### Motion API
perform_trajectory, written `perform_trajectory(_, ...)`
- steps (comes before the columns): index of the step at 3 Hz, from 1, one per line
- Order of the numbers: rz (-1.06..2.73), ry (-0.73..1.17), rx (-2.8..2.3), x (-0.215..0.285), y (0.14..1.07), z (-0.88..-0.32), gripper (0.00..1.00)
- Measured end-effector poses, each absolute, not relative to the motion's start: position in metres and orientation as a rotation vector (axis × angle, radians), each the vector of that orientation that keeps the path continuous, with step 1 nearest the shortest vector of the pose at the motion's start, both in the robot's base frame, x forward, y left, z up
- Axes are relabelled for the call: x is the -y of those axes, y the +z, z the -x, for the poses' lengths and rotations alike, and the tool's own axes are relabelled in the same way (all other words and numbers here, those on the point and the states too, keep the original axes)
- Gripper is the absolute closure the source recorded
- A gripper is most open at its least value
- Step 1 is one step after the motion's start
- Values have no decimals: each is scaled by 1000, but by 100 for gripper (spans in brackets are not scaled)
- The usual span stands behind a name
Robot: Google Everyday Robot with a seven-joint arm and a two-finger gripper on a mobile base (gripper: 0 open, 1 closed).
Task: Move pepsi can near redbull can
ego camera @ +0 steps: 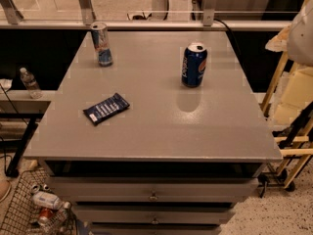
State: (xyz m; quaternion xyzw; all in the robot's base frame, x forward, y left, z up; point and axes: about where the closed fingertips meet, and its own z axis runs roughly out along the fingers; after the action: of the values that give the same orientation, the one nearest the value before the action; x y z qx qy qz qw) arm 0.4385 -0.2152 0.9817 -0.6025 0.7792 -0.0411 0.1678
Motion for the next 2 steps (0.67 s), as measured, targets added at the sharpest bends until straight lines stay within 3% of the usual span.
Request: perform_trajectory(2, 1677, -60, -2194, 209, 971, -459, 0)
